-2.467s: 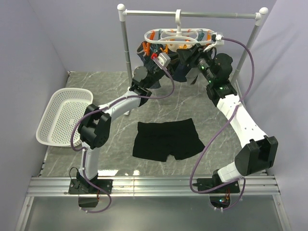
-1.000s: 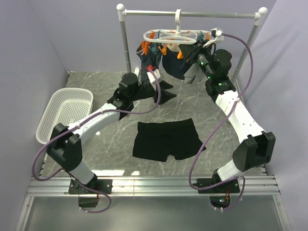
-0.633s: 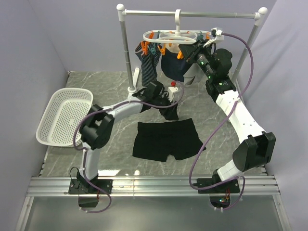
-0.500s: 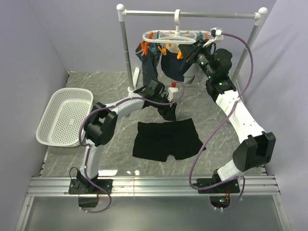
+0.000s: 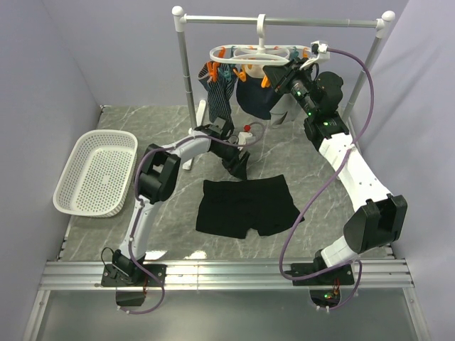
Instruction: Clip the underwear to the hanger
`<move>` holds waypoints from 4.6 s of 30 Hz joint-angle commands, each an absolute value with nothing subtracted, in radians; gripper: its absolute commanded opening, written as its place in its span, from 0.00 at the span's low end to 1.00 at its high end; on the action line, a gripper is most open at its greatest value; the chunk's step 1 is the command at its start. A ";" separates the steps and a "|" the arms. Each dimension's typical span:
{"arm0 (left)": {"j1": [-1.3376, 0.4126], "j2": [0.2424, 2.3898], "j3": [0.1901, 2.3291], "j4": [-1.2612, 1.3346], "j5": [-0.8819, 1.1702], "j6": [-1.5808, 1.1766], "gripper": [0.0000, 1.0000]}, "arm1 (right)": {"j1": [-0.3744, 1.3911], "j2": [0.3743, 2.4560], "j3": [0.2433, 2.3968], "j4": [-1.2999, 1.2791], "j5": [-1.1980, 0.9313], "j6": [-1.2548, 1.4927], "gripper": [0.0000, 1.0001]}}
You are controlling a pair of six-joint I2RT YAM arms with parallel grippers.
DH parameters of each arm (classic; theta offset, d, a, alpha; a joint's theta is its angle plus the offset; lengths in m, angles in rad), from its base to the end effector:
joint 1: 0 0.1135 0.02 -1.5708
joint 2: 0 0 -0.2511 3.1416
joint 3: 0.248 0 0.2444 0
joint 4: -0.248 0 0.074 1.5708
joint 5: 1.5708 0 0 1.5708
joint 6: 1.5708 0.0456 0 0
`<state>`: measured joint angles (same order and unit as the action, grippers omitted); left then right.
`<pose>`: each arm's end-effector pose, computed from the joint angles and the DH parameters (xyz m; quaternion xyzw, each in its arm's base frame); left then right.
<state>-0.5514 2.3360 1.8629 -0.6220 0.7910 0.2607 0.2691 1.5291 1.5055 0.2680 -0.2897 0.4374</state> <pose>0.3925 -0.2795 0.1458 0.4376 0.7880 -0.4020 0.1609 0.3455 0.1088 0.4472 -0.0621 0.6166 0.3531 0.7009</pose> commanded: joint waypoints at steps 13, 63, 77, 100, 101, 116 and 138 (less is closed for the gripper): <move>-0.630 2.453 1.919 -0.675 0.983 0.238 0.66 | 0.267 1.531 1.551 0.272 -0.330 0.434 0.00; -0.939 2.256 1.537 -0.386 0.242 0.488 0.42 | 0.255 1.529 1.546 0.258 -0.339 0.443 0.00; -0.899 2.039 1.328 -0.221 0.201 0.569 0.00 | 0.247 1.522 1.537 0.256 -0.351 0.454 0.00; -0.894 2.006 1.422 -0.265 0.354 0.448 0.81 | 0.235 1.525 1.539 0.253 -0.371 0.466 0.00; -0.894 2.023 1.428 -0.270 0.339 0.445 0.81 | 0.235 1.523 1.539 0.253 -0.373 0.466 0.00; -0.911 2.126 1.399 -0.331 0.193 0.520 0.40 | 0.226 1.531 1.539 0.247 -0.374 0.465 0.00; -0.919 1.661 0.844 0.703 -0.190 0.986 0.00 | 0.201 1.517 1.494 0.275 -0.445 0.499 0.00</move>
<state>-0.9134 1.7325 0.8944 0.3790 -0.1371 0.8364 0.2096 1.5303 1.5032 0.2600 -0.3916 0.4828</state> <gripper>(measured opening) 0.034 0.243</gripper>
